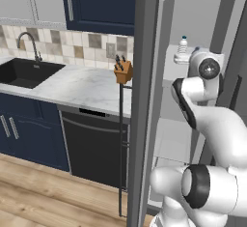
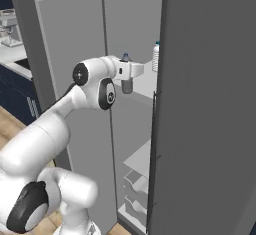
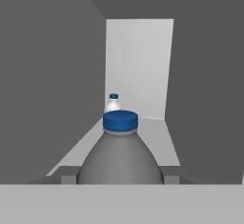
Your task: Take the bottled waters from the counter and place them in the freezer to freeze. Close the freezer door after placing the bottles.
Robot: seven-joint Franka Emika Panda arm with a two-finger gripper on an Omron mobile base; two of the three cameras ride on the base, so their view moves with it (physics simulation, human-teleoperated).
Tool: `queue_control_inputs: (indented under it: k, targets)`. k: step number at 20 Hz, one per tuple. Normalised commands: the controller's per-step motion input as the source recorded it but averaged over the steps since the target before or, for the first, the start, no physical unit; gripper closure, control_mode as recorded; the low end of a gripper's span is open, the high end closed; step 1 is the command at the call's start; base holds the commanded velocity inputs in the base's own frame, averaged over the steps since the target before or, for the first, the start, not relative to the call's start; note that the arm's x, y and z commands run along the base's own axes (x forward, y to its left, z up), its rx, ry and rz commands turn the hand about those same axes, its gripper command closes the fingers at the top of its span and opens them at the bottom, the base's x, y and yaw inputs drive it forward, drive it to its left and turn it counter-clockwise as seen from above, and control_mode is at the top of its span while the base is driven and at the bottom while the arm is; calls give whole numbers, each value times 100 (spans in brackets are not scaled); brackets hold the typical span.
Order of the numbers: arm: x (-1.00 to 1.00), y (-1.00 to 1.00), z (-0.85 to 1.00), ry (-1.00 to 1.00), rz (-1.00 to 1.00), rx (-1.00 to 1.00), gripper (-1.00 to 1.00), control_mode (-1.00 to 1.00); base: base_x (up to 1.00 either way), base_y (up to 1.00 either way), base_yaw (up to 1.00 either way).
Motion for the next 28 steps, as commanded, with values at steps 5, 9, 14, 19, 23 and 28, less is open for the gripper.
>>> queue_control_inputs:
  k: [5,9,14,19,23,28]
  targets:
    - [46,-9,-13,0,0,0,100,-100,0,0,0]
    - [49,-17,-1,0,0,0,100,-100,0,0,0]
    - [59,-9,-4,4,0,0,100,-100,0,0,0]
    - [59,-12,-14,6,-1,0,100,-100,0,0,0]
    - [58,-15,-12,4,-1,0,100,-100,0,0,0]
    - [52,-18,-6,0,-1,0,100,-100,0,0,0]
